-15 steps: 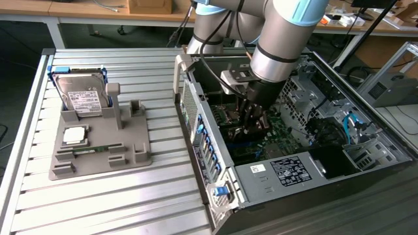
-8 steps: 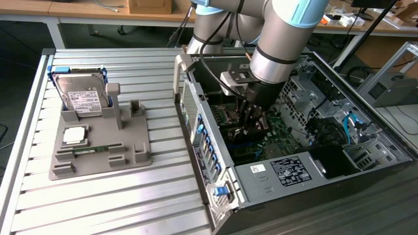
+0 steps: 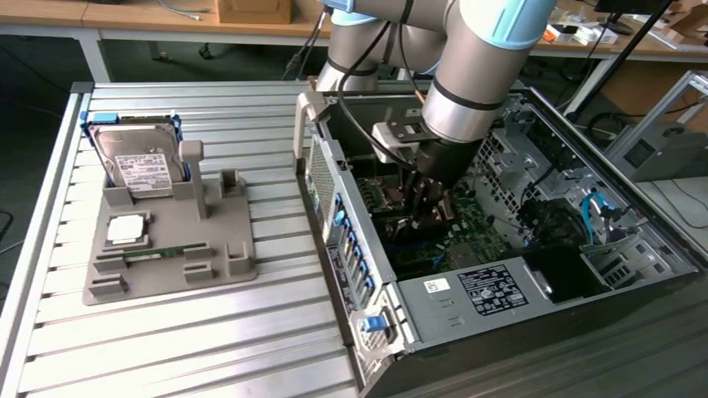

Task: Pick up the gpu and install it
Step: 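Insert the gpu into the slot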

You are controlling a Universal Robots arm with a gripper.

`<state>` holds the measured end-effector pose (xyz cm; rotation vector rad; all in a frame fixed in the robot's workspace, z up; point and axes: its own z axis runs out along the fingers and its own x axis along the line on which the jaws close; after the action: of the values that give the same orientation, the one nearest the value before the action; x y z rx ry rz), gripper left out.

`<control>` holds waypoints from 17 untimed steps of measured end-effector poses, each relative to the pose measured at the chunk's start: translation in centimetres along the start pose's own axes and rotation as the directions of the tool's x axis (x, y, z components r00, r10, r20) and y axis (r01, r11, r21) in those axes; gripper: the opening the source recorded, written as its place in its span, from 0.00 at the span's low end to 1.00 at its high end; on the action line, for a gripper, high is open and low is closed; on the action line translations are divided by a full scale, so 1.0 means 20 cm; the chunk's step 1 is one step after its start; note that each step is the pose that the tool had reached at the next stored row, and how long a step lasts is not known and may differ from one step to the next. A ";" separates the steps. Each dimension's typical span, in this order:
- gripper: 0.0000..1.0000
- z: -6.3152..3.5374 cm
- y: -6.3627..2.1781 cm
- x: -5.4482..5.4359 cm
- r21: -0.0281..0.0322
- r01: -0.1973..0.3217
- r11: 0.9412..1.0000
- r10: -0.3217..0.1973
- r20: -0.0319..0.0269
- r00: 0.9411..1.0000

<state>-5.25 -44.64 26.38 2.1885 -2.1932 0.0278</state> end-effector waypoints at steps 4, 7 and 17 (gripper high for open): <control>0.27 0.002 0.007 0.00 0.000 0.000 1.000 0.000 0.000 1.000; 0.27 0.006 0.008 0.00 0.000 0.000 1.000 0.000 0.000 1.000; 0.27 0.019 0.009 0.00 0.000 0.000 1.000 0.000 0.000 1.000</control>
<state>-5.43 -44.65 26.00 2.1884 -2.1931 0.0279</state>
